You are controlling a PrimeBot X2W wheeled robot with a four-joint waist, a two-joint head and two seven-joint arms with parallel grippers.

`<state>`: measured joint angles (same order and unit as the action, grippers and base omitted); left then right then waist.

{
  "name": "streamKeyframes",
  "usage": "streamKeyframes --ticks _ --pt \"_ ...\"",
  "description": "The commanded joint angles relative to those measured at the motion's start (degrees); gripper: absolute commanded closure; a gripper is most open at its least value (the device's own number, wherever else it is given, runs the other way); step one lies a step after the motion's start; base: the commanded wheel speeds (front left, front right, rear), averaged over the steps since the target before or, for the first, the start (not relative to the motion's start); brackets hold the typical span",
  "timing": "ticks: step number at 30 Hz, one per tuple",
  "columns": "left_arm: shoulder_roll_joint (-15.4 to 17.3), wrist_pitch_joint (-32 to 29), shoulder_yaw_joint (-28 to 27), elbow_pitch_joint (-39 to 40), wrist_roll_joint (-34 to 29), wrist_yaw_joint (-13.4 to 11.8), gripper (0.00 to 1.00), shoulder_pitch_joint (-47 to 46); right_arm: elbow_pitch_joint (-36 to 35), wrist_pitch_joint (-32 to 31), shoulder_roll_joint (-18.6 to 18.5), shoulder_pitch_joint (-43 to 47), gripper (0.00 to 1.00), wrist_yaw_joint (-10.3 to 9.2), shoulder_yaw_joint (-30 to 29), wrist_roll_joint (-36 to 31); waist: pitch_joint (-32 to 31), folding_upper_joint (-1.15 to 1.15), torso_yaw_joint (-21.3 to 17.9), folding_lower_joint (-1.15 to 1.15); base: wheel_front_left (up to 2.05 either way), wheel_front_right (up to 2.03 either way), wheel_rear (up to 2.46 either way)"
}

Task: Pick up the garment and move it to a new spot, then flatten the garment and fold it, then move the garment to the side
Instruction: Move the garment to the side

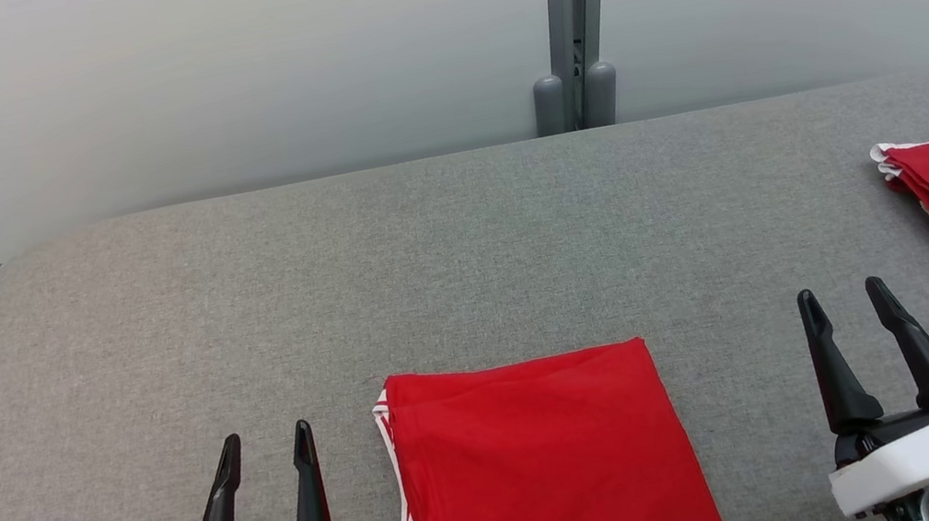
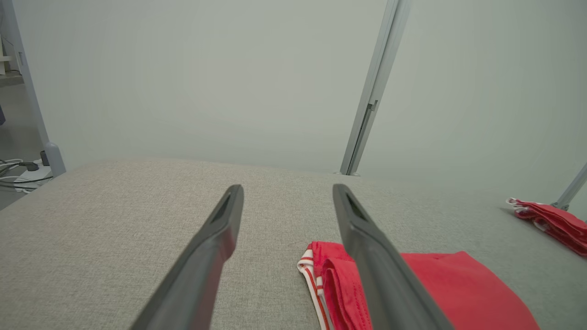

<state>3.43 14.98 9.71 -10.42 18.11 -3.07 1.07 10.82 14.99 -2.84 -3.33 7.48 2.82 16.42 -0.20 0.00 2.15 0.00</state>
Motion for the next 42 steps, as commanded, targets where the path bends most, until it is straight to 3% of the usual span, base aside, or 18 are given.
streamKeyframes --ticks 1,7,12,20,35,37,40,42 --pt "0.2 0.2 -0.3 -0.1 -0.4 0.3 0.00 0.5 0.2 0.3 -0.2 0.3 0.00 0.03 -0.1 -0.4 0.0 0.00 0.0 0.00 0.00 0.00 0.00" --pt "0.0 0.2 -0.3 -0.4 -1.0 0.5 0.00 0.3 3.1 -0.9 -0.2 -0.5 0.00 0.03 1.0 -0.8 0.0 0.00 0.3 0.00 0.00 0.00 0.00" --pt "-0.2 0.2 0.1 -0.8 -1.2 0.7 0.00 -0.1 7.9 -10.0 -0.3 -2.8 0.00 0.03 3.7 -0.2 0.4 0.00 1.0 0.00 0.00 0.00 0.00" --pt "-0.3 0.2 0.3 -1.2 -1.2 0.8 0.00 -1.2 12.6 -21.8 -3.6 -6.2 0.00 0.03 10.3 8.9 1.9 0.00 3.1 0.00 0.00 0.00 0.00" --pt "-0.4 0.2 -0.2 -1.1 -1.5 0.7 0.00 -3.3 22.4 -28.7 -7.8 -14.4 0.01 0.03 21.0 21.4 5.9 0.00 6.6 0.00 0.00 0.00 0.00" --pt "-0.4 0.2 -0.3 -0.9 -1.5 0.6 0.00 -3.4 23.2 -28.7 -8.2 -15.1 0.53 0.03 22.1 22.5 6.2 0.00 6.6 0.00 0.00 0.00 0.00" --pt "-0.4 0.2 -0.5 -0.7 -1.4 0.5 0.00 -3.5 23.9 -27.6 -8.5 -16.2 0.73 0.03 23.5 23.8 6.5 0.00 6.2 0.00 0.00 0.00 0.00" --pt "-0.4 0.2 -0.5 -0.7 -1.6 0.4 0.00 -3.7 24.1 -26.4 -9.0 -17.3 1.00 0.02 24.1 24.7 6.8 0.00 5.7 0.00 0.00 0.00 0.00"
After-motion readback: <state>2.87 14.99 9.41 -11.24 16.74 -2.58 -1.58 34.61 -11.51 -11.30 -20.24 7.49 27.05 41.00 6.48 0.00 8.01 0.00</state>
